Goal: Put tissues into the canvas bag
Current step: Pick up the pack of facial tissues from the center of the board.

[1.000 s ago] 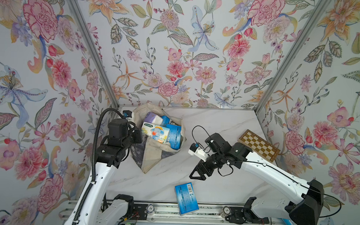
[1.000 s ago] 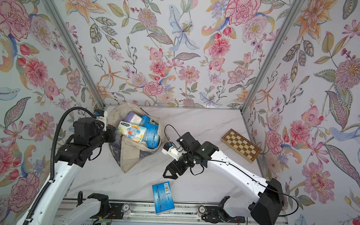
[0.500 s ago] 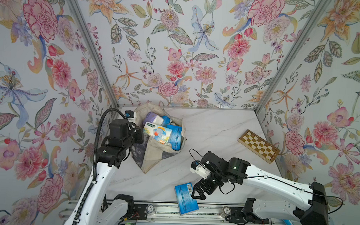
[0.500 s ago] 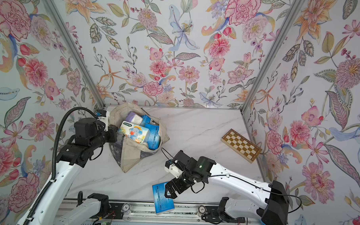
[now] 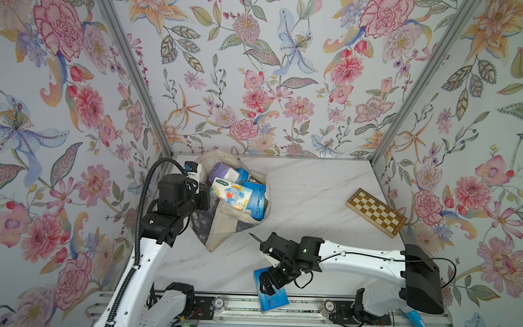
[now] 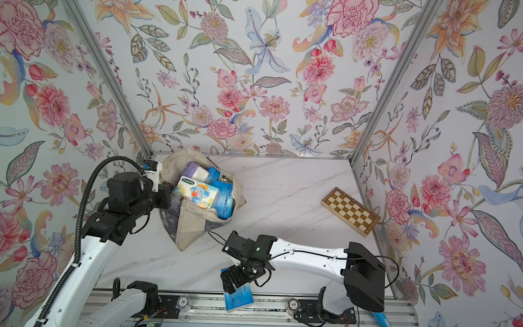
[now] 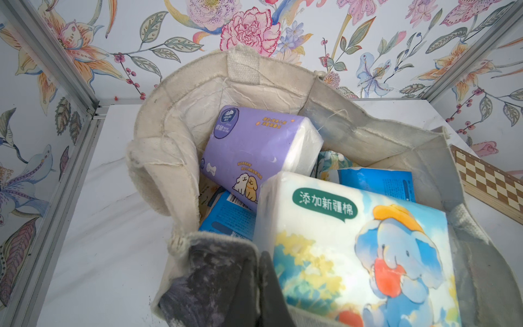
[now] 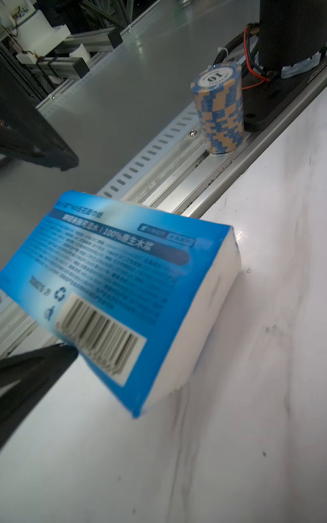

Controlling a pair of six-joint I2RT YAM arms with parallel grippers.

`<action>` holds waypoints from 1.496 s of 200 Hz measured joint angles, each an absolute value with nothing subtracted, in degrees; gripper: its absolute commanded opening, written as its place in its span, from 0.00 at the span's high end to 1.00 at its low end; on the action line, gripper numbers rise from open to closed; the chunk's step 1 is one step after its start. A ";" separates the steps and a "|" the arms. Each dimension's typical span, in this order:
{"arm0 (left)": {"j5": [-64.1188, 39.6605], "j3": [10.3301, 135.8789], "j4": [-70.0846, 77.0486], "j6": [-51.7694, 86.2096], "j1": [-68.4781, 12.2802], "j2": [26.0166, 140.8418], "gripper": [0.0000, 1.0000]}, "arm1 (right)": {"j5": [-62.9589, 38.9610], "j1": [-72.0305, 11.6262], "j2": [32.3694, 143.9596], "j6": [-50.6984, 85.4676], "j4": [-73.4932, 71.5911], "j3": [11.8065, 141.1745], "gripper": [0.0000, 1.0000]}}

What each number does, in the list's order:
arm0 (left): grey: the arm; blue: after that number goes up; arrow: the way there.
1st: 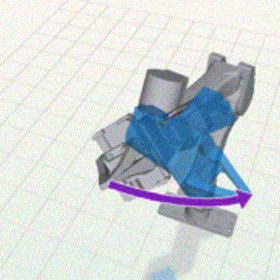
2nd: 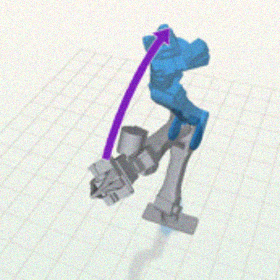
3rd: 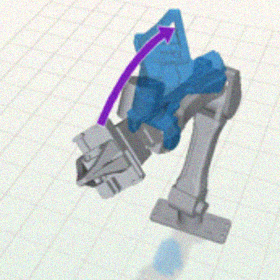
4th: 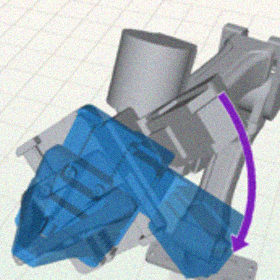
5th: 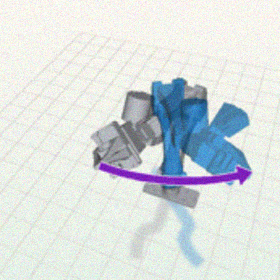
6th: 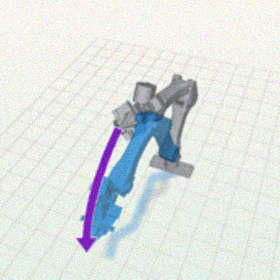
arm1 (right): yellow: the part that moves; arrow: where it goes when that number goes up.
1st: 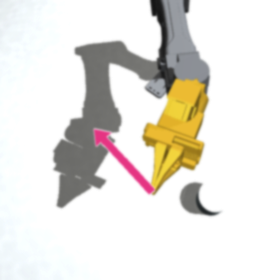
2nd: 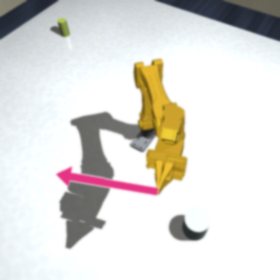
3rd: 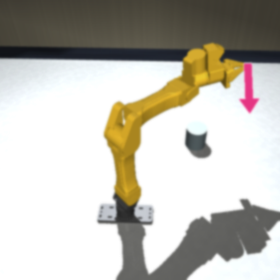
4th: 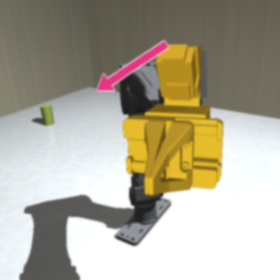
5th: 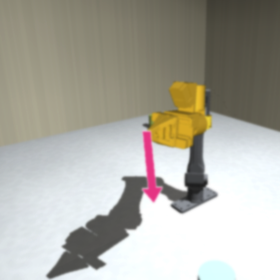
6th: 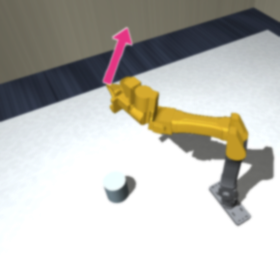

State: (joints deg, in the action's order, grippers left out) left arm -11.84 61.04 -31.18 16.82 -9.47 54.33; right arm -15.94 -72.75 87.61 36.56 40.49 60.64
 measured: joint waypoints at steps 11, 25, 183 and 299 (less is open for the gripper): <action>-11.88 61.01 -31.18 16.62 -9.47 54.33 1.00 | -15.77 -73.56 89.80 36.84 40.32 61.93 0.01; -12.01 60.99 -31.18 16.23 -9.47 54.33 1.00 | -15.38 -74.54 92.27 37.19 40.18 63.46 0.01; -12.16 60.12 -30.83 13.87 -9.47 53.15 0.99 | -12.99 -77.60 107.94 35.42 52.12 80.25 0.01; -12.62 59.86 -30.65 13.87 -9.47 53.36 0.99 | -11.00 -74.46 109.91 31.03 59.59 80.77 0.23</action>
